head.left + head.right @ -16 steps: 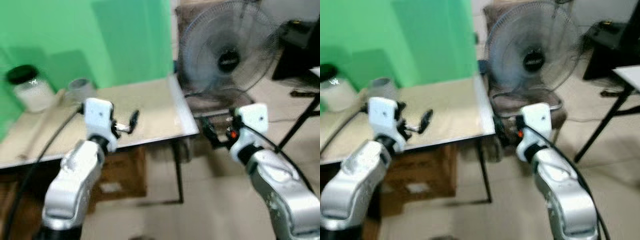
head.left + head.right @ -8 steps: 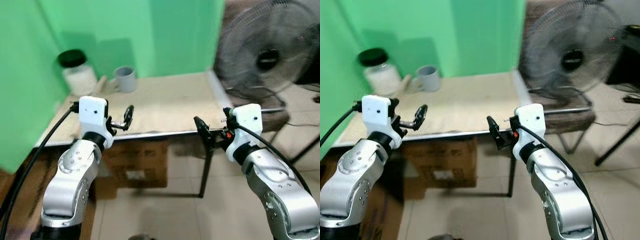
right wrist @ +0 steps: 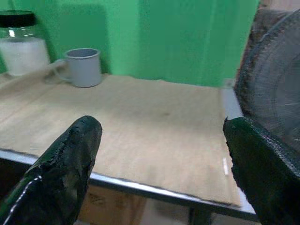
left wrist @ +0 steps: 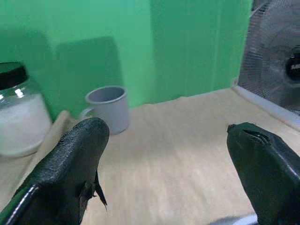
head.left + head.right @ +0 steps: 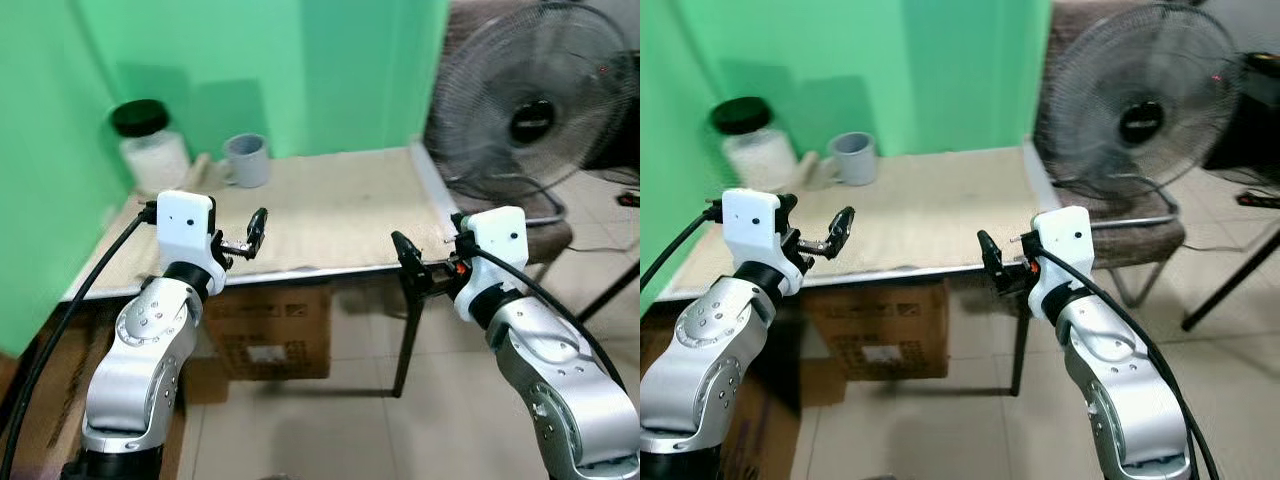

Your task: Setting the table

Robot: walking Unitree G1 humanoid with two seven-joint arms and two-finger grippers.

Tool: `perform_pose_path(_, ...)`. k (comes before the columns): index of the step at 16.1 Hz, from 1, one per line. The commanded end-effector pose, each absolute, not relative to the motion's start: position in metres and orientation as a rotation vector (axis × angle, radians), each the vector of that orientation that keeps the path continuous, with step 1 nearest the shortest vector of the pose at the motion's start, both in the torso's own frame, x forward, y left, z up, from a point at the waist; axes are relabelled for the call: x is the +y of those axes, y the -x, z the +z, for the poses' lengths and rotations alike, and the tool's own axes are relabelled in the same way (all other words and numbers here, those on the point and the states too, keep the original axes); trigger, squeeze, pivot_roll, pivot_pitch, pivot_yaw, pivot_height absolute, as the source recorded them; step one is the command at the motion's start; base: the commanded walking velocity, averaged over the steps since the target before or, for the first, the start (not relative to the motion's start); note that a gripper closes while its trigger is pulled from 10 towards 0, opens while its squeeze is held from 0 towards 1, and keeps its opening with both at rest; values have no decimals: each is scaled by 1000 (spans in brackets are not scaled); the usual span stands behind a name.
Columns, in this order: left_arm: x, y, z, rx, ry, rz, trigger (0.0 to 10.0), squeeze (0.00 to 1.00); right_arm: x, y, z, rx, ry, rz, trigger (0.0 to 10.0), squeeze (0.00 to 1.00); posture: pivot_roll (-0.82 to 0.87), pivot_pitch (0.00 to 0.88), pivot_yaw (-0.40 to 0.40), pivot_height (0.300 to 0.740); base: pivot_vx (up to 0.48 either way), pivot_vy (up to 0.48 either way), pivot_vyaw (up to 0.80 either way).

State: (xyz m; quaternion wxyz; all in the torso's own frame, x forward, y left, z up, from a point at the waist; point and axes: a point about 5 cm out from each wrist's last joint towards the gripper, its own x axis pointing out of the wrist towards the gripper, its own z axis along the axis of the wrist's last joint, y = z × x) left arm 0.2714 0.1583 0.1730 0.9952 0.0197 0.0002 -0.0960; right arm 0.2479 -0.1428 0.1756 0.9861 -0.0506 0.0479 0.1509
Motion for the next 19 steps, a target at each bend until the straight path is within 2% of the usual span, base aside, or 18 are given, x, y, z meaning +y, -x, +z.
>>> perform_pose_path(1, 156, -274, 175, -7, -39, -198, 10000, 0, -143, -250, 177, 87, 113, 301, 10000, 0, -9, 0, 81, 740, 334, 0, 406)
perform_pose_path(5, 154, -275, 178, -19, -25, -193, 10000, 0, -147, -254, 183, 72, 132, 294, 10000, 0, -17, 0, 83, 740, 343, 0, 800)
perform_pose_path(17, 158, -275, 173, 6, -60, -217, 10000, 0, -136, -252, 184, 53, 151, 338, 10000, 0, -17, 0, 120, 740, 345, 0, 0)
perform_pose_path(19, 160, -272, 171, 18, -91, -235, 10000, 0, -132, -250, 179, 57, 129, 341, 10000, 0, 1, 0, 130, 740, 343, 0, 800)
